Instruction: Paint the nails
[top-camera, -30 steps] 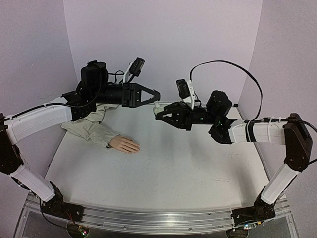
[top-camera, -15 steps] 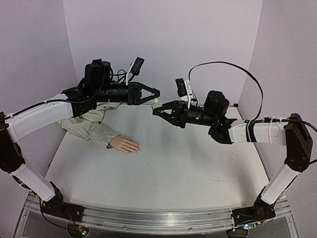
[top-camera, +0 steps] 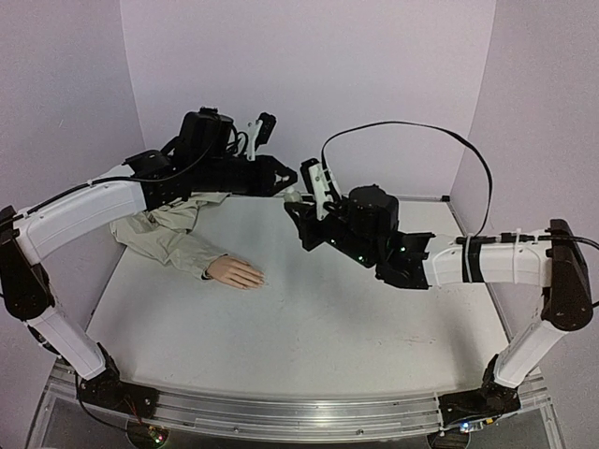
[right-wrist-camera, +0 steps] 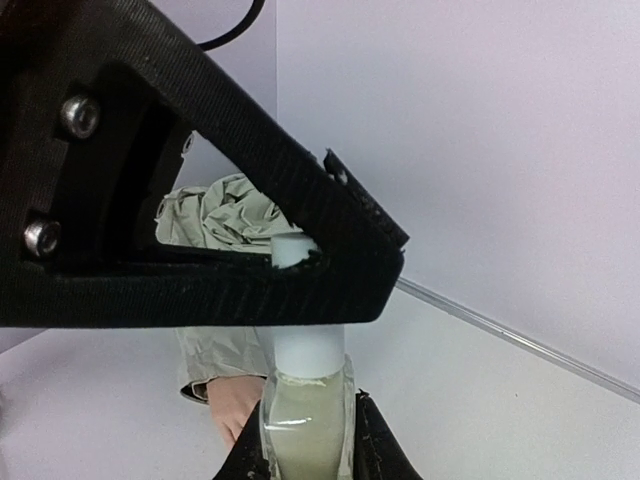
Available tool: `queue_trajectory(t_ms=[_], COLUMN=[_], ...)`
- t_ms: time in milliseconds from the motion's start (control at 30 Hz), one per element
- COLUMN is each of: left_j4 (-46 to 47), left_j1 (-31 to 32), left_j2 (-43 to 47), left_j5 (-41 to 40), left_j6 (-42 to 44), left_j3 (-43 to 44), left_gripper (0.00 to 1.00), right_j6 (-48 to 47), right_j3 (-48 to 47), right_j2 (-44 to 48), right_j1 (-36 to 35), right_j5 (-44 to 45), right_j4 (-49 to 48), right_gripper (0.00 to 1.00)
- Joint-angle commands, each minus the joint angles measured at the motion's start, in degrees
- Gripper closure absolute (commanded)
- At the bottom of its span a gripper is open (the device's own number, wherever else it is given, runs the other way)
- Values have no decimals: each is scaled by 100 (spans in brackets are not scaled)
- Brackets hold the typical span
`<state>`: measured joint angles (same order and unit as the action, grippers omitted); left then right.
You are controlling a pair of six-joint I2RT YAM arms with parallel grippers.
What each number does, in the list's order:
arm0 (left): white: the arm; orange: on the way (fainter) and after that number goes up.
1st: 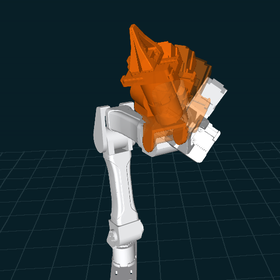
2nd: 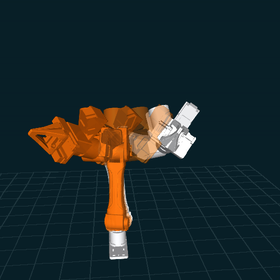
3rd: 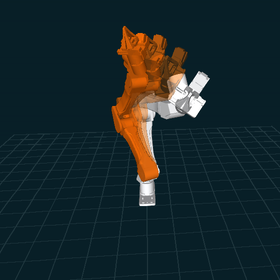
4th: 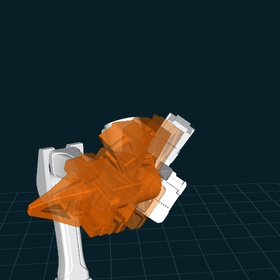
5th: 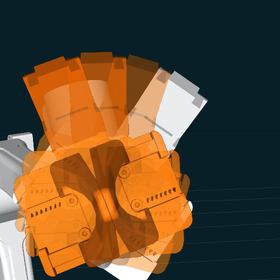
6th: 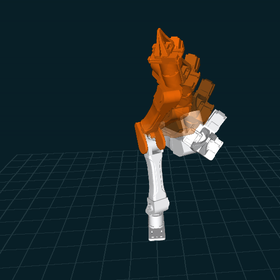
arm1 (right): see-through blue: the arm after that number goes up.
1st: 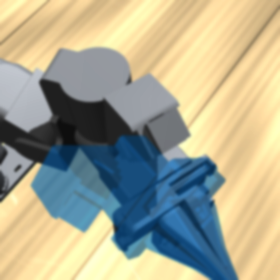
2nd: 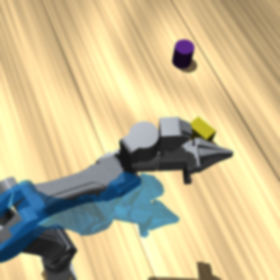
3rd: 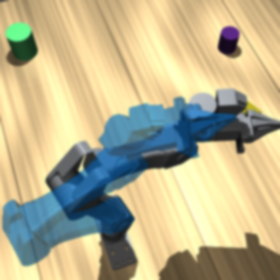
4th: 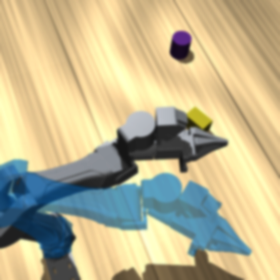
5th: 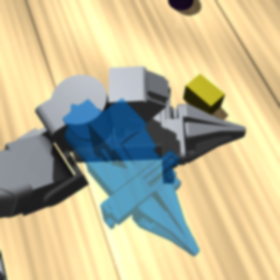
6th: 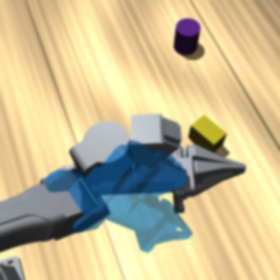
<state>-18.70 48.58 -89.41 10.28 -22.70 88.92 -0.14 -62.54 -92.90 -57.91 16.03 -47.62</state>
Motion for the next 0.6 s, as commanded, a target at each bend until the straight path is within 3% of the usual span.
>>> queue_trajectory(t_ms=[0,100,300,400,467,567], left_j4=[-232,-214,-205,-231,-257,225], left_j1=[166,145,134,122,56,-313], left_j2=[-15,-11,20,5,61,357], left_j5=[582,557,493,569,795,1521], left_j6=[-94,-103,-197,-253,-327,-494], left_j3=[173,140,103,131,109,-323], left_gripper=[100,100,100,96,65,26], right_j6=[-53,587,1142,1212,1225,1475], right_j3=[-397,-325,-287,-302,-259,-131], right_j2=[89,142,78,28,45,128], right_j1=[306,510,829,844,864,1078], right_j5=[-1070,-2068,-2929,-3001,-2995,-3870], right_j4=[-106,-51,-122,-207,-267,-659], right_gripper=[87,85,85,93,100,100])
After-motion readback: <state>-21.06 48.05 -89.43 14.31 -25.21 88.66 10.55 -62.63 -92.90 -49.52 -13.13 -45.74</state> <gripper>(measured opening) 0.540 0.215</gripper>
